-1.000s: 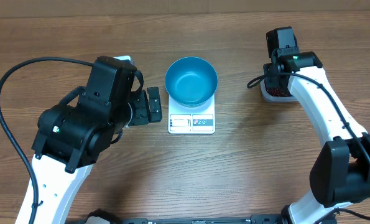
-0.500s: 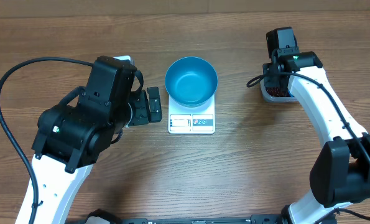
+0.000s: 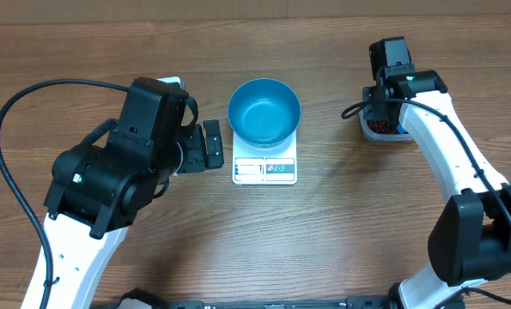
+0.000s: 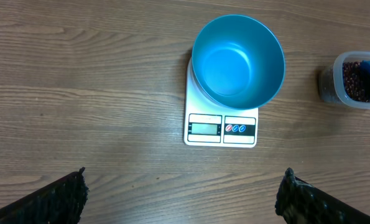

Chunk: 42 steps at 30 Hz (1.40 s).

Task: Scoop item into bowl and weigh 150g on scale
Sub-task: 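Lower the scoop into the red beans with the right gripper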

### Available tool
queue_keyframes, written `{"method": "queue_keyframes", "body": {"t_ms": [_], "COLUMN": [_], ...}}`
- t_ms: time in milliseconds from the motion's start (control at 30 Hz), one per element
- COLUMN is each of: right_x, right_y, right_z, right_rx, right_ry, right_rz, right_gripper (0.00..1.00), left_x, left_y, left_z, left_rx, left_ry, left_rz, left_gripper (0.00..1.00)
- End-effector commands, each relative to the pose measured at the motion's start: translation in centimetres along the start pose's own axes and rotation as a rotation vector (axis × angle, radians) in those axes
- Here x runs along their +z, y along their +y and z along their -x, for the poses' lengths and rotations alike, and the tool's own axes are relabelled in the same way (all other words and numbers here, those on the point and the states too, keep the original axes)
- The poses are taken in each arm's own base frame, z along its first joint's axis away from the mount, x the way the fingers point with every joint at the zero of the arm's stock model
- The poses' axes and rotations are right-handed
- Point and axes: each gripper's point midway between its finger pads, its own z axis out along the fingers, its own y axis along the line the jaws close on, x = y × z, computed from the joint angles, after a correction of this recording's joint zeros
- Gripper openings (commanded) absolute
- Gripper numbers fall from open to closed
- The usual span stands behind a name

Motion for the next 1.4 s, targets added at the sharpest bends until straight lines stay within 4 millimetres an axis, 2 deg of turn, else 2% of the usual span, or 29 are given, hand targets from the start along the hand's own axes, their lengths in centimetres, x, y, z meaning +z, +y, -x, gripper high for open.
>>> {"method": "queue_keyframes", "body": {"t_ms": [0, 67, 233, 333, 500, 633, 900, 1367], "right_x": [-0.4, -0.4, -0.6, -0.7, -0.8, -0.7, 0.5, 0.6], "right_y": [0.8, 0.5, -2.4, -3.1, -3.0, -2.8, -1.2, 1.0], "right_z": [-0.1, 0.1, 1.0, 1.7, 2.5, 2.3, 0.6, -0.6], "right_rx": [0.051, 0.051, -0.015, -0.052, -0.057, -0.060, -0.078, -0.004], "right_ry": [0.012, 0.004, -0.039, -0.063, -0.093, -0.088, -0.042, 0.007], "right_rz": [0.059, 0.043, -0.129, -0.169, -0.167, -0.159, -0.077, 0.057], "right_gripper": [0.04, 0.04, 0.04, 0.04, 0.04, 0.04, 0.04, 0.04], "left_x": [-0.3, -0.3, -0.3, -0.3, -0.3, -0.3, -0.3, -0.3], "left_y": [0.1, 0.1, 0.1, 0.2, 0.1, 0.2, 0.2, 0.1], "left_z": [0.6, 0.6, 0.6, 0.5, 0.5, 0.6, 0.6, 0.5], "left_rx": [0.016, 0.016, 0.016, 0.016, 0.017, 0.016, 0.016, 0.016], "left_ry": [-0.019, -0.019, -0.019, -0.018, -0.018, -0.019, -0.019, -0.018], "left_rz": [0.007, 0.007, 0.007, 0.008, 0.007, 0.007, 0.007, 0.007], "left_gripper": [1.00, 1.00, 0.99, 1.00, 1.00, 1.00, 1.00, 1.00]}}
